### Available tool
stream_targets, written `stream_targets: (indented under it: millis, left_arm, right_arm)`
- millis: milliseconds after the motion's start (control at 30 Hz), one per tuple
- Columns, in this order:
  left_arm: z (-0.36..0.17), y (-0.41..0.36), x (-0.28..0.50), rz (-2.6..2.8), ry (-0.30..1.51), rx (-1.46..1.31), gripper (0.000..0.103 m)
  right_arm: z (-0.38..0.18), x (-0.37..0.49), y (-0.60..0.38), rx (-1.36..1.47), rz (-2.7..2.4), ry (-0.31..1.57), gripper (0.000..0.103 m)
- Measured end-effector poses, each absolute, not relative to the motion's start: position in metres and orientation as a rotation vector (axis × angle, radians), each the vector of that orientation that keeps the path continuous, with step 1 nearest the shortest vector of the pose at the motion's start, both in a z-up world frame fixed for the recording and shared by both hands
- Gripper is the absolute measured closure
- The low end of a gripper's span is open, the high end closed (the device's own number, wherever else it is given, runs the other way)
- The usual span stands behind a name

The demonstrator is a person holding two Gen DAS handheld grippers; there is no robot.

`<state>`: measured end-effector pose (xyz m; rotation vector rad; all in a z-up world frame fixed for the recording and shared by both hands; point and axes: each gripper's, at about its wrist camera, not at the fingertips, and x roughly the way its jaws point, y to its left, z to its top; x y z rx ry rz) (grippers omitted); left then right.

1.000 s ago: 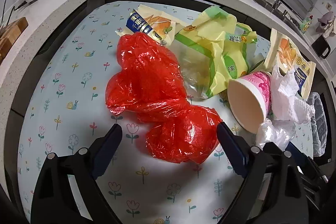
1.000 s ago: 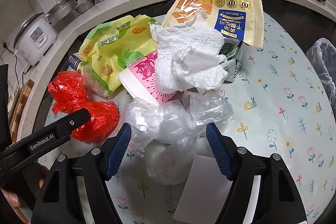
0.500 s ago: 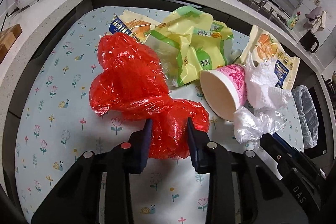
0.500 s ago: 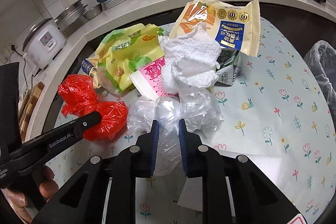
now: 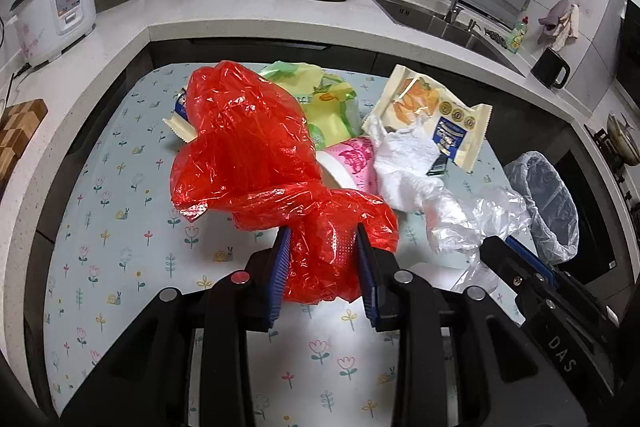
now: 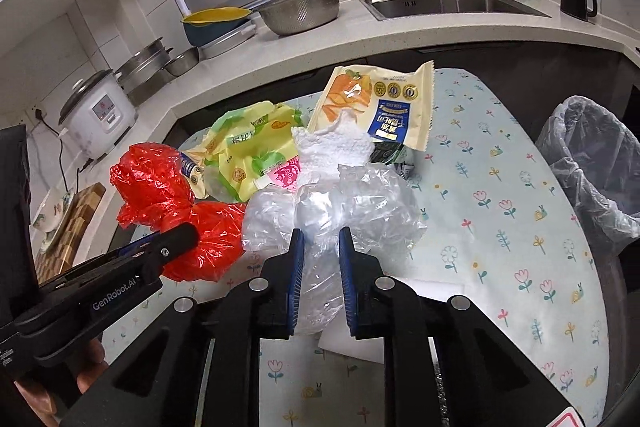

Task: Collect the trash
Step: 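Grasp the red plastic bag with the left tool while the right tool grasps clear plastic bags, then carry the red and clear bags to the bin and release them inside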

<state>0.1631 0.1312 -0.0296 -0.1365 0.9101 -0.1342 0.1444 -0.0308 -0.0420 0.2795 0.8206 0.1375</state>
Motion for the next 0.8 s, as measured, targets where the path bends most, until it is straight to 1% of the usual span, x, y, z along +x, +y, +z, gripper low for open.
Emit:
stream_targets:
  millis: [333,800]
  left_arm:
    - [-0.004,0.078,0.137,-0.204,0.859,-0.071,0.073]
    - [0.015,0.0,0.109,-0.308,0.826,0.022,0.073]
  right_arm:
    - [-0.018,0.109,-0.085,0.324,0.065,0.747,0.086]
    - [-0.003,0.065,-0.158,0.389,-0.029,0.683,0.086]
